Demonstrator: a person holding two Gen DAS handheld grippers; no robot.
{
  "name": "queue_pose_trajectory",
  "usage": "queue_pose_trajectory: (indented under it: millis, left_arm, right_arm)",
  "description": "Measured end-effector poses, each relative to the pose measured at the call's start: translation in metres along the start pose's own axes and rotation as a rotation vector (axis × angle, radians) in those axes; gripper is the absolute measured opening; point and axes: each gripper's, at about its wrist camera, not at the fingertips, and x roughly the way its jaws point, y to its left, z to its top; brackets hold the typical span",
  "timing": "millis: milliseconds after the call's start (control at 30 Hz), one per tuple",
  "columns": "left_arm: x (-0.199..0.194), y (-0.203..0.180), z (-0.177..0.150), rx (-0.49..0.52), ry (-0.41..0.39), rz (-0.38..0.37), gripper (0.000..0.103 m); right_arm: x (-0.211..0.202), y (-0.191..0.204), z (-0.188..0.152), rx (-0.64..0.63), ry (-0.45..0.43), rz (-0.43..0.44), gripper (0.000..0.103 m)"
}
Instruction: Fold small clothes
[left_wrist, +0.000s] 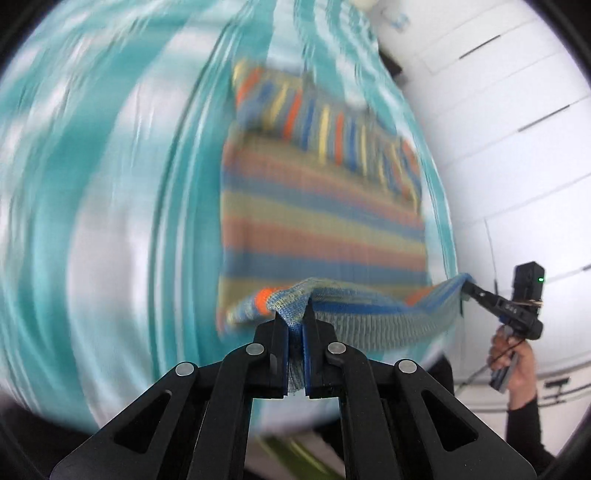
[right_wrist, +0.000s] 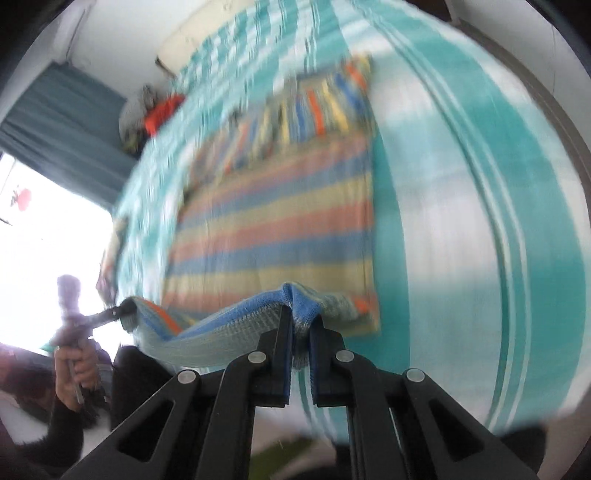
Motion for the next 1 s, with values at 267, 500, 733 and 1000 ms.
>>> queue_pose_trajectory:
  millis: [267, 500, 733, 1000]
  left_arm:
    - [0.035, 0.024, 0.182, -0.175, -0.145, 0.206, 0.075]
    - [0.030, 0.060, 0.109, -0.114, -0.181, 0.201, 0.084]
    - [0.038, 0.044, -0.010, 0.092, -0.207, 0.361, 0.089]
    - [0.089, 0.020, -0.059, 0.184, -0.303, 0.498, 0.103]
  right_arm:
    - [0.027, -0.003, 0.209, 0.088, -0.301, -0.070, 0.073]
    - [0.044, -0.016, 0.161, 0.008, -0.307, -0.195, 0.074]
    - [0.046, -0.022, 0.036, -0.181, -0.276, -0.311, 0.074]
    - [0.081, 0.008, -0.032, -0.295, -0.335, -0.456, 0.074]
